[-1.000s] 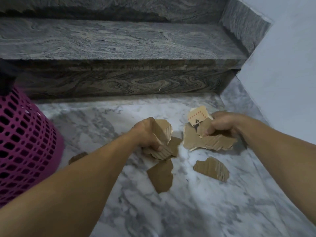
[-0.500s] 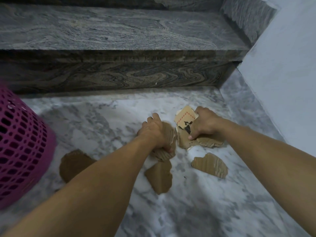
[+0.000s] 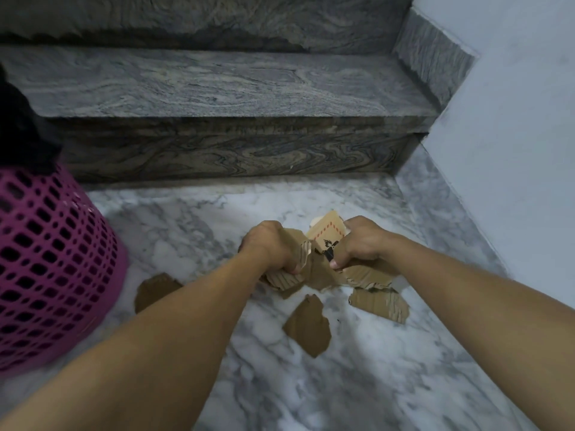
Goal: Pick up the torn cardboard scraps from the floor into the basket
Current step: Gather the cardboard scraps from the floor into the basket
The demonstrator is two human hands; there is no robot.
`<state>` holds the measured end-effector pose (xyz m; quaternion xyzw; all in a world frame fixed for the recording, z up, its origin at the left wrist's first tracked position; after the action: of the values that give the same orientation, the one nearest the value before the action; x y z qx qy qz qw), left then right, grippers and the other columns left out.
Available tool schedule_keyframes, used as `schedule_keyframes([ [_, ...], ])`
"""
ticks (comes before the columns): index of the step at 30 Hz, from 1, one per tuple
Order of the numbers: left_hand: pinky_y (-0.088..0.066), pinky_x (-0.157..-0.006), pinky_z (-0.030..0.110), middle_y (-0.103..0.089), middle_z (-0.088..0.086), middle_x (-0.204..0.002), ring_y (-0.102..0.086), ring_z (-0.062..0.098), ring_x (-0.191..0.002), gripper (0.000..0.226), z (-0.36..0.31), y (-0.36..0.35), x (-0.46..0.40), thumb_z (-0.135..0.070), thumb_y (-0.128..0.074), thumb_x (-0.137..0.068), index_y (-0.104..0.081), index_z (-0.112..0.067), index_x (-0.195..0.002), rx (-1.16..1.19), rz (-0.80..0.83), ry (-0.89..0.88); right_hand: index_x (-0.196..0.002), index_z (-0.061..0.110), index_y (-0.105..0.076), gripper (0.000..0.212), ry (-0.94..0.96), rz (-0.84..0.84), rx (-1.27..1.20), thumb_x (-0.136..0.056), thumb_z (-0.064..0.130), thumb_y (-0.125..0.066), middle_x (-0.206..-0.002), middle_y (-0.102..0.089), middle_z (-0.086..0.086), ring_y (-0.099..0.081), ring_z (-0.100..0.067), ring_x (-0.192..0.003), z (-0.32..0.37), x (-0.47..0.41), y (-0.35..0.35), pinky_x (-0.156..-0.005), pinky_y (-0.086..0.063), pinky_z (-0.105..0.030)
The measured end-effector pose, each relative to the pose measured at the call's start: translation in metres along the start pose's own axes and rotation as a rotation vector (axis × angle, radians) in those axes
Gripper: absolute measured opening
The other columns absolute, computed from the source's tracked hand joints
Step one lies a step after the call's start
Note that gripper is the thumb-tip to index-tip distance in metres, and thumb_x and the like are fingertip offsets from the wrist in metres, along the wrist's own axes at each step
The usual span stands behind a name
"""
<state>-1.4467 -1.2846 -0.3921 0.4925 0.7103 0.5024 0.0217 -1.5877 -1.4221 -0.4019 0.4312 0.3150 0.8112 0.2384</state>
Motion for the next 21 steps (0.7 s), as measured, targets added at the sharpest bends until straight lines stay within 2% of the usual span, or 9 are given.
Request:
schedule_keyframes([
  [2,-0.053,-0.088,0.036,-0.059,0.008,-0.124,-0.057,0.028,-0.112,0.087,0.004,0.016,0.01,-0.028,-0.092,-0.058,-0.05,-0.01,-0.131,0.013,-0.027,0.009,-0.091,0.015,-0.059,0.049,0.025,-0.015,-0.005,-0.056,0.02,-0.093,-0.089,-0.063,-0.001,-0.06,-0.02,-0.09,0.014,0.012,0.007,-0.062,-0.045,-0.023],
  [5,-0.055,-0.085,0.036,-0.061,0.009,-0.118,-0.059,0.028,-0.107,0.084,0.008,0.05,0.026,-0.029,-0.093,-0.055,-0.054,-0.011,-0.127,0.031,-0.091,0.009,-0.089,0.017,-0.059,0.042,0.078,-0.055,-0.005,-0.061,0.019,-0.091,-0.084,-0.061,0.003,-0.056,-0.015,-0.082,0.042,0.031,0.027,-0.057,-0.041,-0.02],
  [7,-0.056,-0.084,0.036,-0.064,0.008,-0.114,-0.061,0.027,-0.103,0.082,0.011,0.076,0.038,-0.03,-0.094,-0.051,-0.057,-0.01,-0.121,0.062,-0.139,-0.004,-0.094,0.019,-0.063,0.039,0.127,-0.075,0.017,-0.064,0.022,-0.089,-0.089,-0.064,0.001,-0.057,-0.013,-0.079,0.064,0.045,0.039,-0.059,-0.041,-0.021],
  [10,-0.057,-0.082,0.034,-0.066,0.007,-0.112,-0.063,0.025,-0.101,0.082,0.009,0.119,0.061,-0.03,-0.095,-0.048,-0.06,-0.013,-0.12,0.086,-0.21,-0.033,-0.109,0.014,-0.068,0.042,0.193,-0.088,0.023,-0.072,0.024,-0.084,-0.102,-0.066,-0.002,-0.06,-0.018,-0.091,0.099,0.061,0.056,-0.075,-0.044,-0.025],
  [12,-0.058,-0.081,0.036,-0.066,0.007,-0.109,-0.064,0.025,-0.099,0.084,0.005,0.15,0.082,-0.028,-0.095,-0.048,-0.058,-0.013,-0.122,0.094,-0.24,-0.064,-0.112,0.014,-0.066,0.037,0.222,-0.105,0.01,-0.078,0.022,-0.079,-0.106,-0.066,-0.004,-0.061,-0.021,-0.095,0.125,0.073,0.067,-0.081,-0.045,-0.028],
  [15,-0.06,-0.067,0.038,-0.061,0.004,-0.097,-0.065,0.022,-0.083,0.087,0.001,0.201,0.12,-0.02,-0.094,-0.053,-0.052,-0.011,-0.129,0.133,-0.257,-0.105,-0.109,0.009,-0.065,0.023,0.288,-0.128,-0.009,-0.086,0.012,-0.067,-0.109,-0.069,-0.007,-0.064,-0.023,-0.096,0.17,0.095,0.084,-0.085,-0.051,-0.033],
  [17,-0.059,-0.06,0.034,-0.06,0.003,-0.091,-0.064,0.018,-0.074,0.081,0.003,0.236,0.146,-0.016,-0.093,-0.054,-0.054,-0.011,-0.124,0.17,-0.288,-0.125,-0.108,0.005,-0.066,0.023,0.334,-0.131,-0.11,-0.088,-0.002,-0.058,-0.106,-0.07,-0.013,-0.066,-0.024,-0.089,0.2,0.113,0.092,-0.078,-0.053,-0.033],
  [19,-0.058,-0.059,0.032,-0.062,0.005,-0.093,-0.064,0.018,-0.073,0.068,0.011,0.271,0.171,-0.015,-0.094,-0.052,-0.059,-0.011,-0.11,0.169,-0.343,-0.117,-0.108,-0.003,-0.065,0.026,0.383,-0.158,-0.185,-0.087,-0.009,-0.052,-0.102,-0.069,-0.017,-0.066,-0.027,-0.086,0.236,0.133,0.099,-0.077,-0.053,-0.035],
  [21,-0.054,-0.054,0.029,-0.062,0.005,-0.098,-0.063,0.019,-0.077,0.072,0.024,0.303,0.195,-0.018,-0.094,-0.05,-0.058,-0.011,-0.112,0.142,-0.396,-0.081,-0.109,-0.005,-0.063,0.028,0.444,-0.184,-0.204,-0.084,-0.01,-0.052,-0.105,-0.069,-0.019,-0.068,-0.03,-0.094,0.274,0.155,0.103,-0.086,-0.056,-0.043],
])
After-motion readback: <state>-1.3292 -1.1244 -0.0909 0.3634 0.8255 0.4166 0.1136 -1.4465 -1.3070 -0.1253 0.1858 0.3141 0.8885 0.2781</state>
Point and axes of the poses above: each hand's wrist, its own x-axis away from the middle knuckle, its own y-axis out of the back of the hand, z = x × y, the point moved 2 cm from there along -x, towards the middle knuckle
